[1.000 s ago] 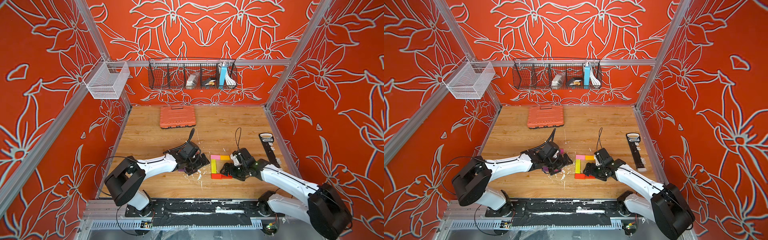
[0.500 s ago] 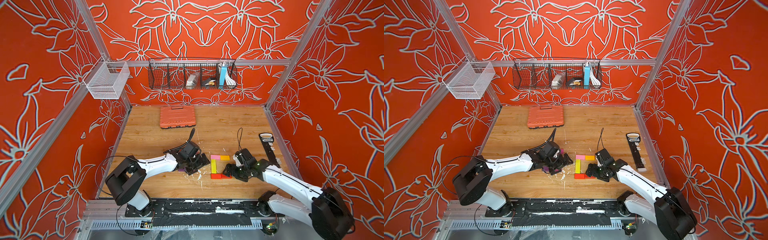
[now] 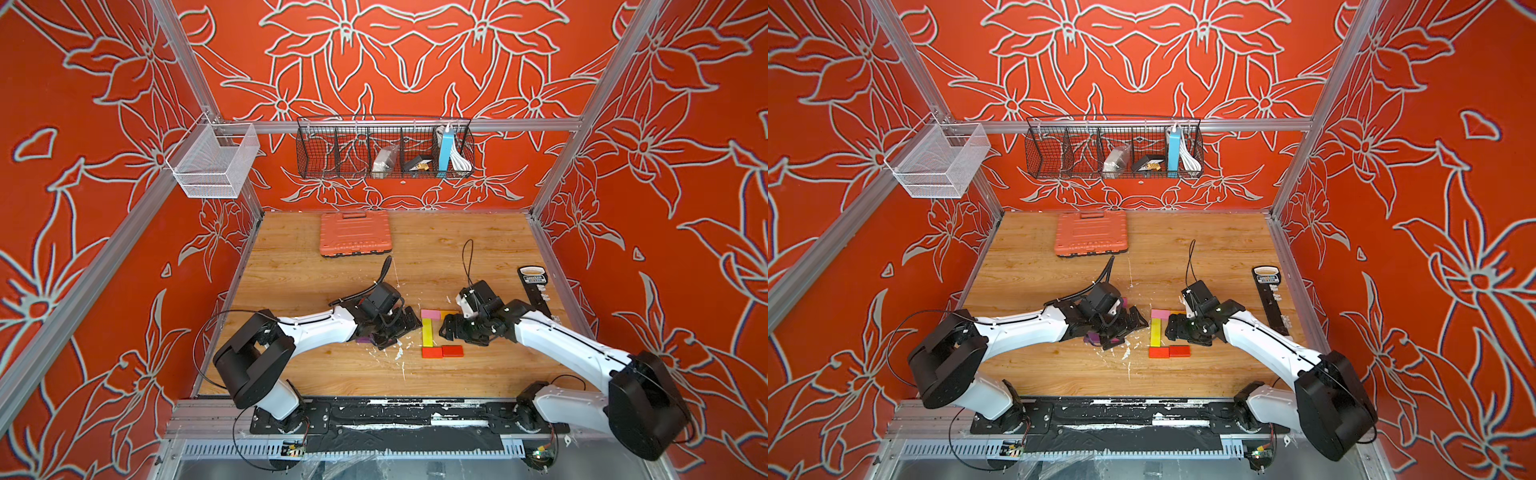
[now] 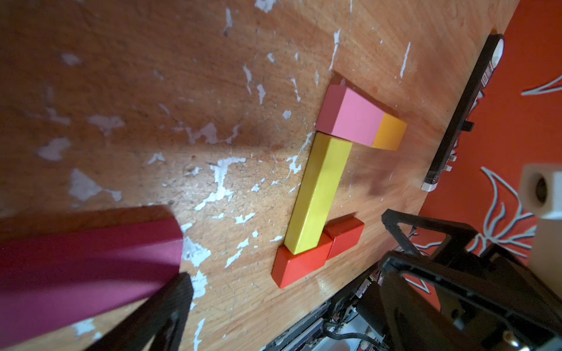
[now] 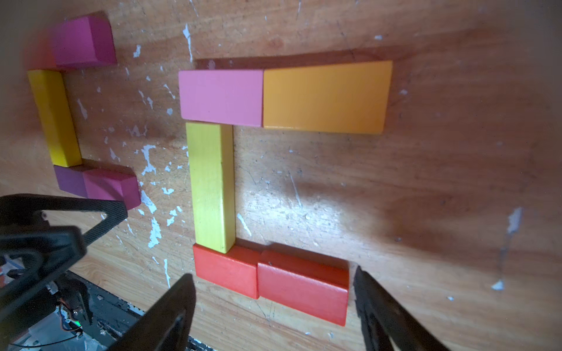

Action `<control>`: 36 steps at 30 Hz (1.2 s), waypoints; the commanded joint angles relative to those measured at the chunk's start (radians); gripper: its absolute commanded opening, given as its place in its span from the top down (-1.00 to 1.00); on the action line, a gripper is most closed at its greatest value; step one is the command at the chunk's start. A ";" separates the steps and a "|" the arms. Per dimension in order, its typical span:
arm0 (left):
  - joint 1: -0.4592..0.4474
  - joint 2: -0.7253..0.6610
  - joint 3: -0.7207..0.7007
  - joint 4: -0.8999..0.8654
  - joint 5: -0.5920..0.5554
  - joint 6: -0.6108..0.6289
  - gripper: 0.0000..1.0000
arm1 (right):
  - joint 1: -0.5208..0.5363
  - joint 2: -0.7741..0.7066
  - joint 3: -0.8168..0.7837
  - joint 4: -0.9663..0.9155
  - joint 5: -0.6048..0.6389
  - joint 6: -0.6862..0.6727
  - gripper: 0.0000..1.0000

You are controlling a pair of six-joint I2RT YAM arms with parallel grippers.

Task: Assemble the letter c with building blocks
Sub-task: Assemble the building block at the center of the board.

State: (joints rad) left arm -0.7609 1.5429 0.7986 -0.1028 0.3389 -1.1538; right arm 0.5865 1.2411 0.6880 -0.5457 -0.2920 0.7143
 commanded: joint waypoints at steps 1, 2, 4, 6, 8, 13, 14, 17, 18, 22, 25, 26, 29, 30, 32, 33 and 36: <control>-0.006 0.014 0.017 -0.011 -0.002 -0.006 -0.97 | 0.021 0.030 0.035 0.020 -0.010 -0.019 -0.67; -0.006 0.015 0.017 -0.013 -0.002 -0.007 -0.97 | 0.026 0.040 0.036 0.025 -0.010 -0.016 -0.67; -0.006 0.014 0.018 -0.013 -0.003 -0.007 -0.97 | 0.036 0.059 0.039 0.037 -0.007 -0.009 -0.67; -0.006 0.015 0.019 -0.012 -0.002 -0.005 -0.97 | 0.045 0.075 0.038 0.049 -0.009 -0.002 -0.67; -0.006 0.013 0.019 -0.013 -0.004 -0.005 -0.97 | 0.056 0.087 0.039 0.057 -0.008 0.005 -0.67; -0.006 0.009 0.017 -0.014 -0.005 -0.005 -0.97 | 0.077 0.108 0.045 0.067 0.000 0.017 -0.67; -0.006 0.007 0.017 -0.015 -0.005 -0.004 -0.97 | 0.081 0.111 0.045 0.067 0.002 0.016 -0.66; -0.006 0.005 0.016 -0.014 -0.006 -0.004 -0.97 | 0.088 0.118 0.042 0.071 0.006 0.022 -0.66; -0.006 0.004 0.015 -0.014 -0.006 -0.007 -0.97 | 0.091 0.118 0.038 0.072 0.006 0.023 -0.66; -0.006 0.000 0.014 -0.012 -0.007 -0.006 -0.97 | 0.098 0.120 0.028 0.079 0.007 0.031 -0.65; -0.006 -0.001 0.013 -0.011 -0.006 -0.007 -0.97 | 0.103 0.119 0.024 0.079 0.008 0.034 -0.65; -0.005 0.000 0.013 -0.011 -0.006 -0.008 -0.97 | 0.105 0.118 0.022 0.079 0.008 0.035 -0.65; -0.006 -0.002 0.013 -0.011 -0.005 -0.008 -0.97 | 0.108 0.114 0.015 0.081 0.010 0.038 -0.65; -0.007 -0.003 0.013 -0.011 -0.005 -0.008 -0.97 | 0.109 0.112 0.013 0.081 0.010 0.040 -0.65; -0.006 -0.002 0.013 -0.010 -0.006 -0.010 -0.97 | 0.110 0.110 0.007 0.084 0.009 0.043 -0.65; -0.006 -0.001 0.013 -0.009 -0.006 -0.010 -0.97 | 0.113 0.109 0.006 0.084 0.010 0.044 -0.65; -0.006 -0.001 0.013 -0.008 -0.005 -0.011 -0.97 | 0.117 0.107 0.002 0.084 0.010 0.049 -0.64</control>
State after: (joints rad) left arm -0.7609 1.5436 0.7994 -0.1032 0.3386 -1.1538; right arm 0.6945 1.3544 0.7036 -0.4629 -0.2920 0.7498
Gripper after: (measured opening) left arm 0.985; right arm 0.822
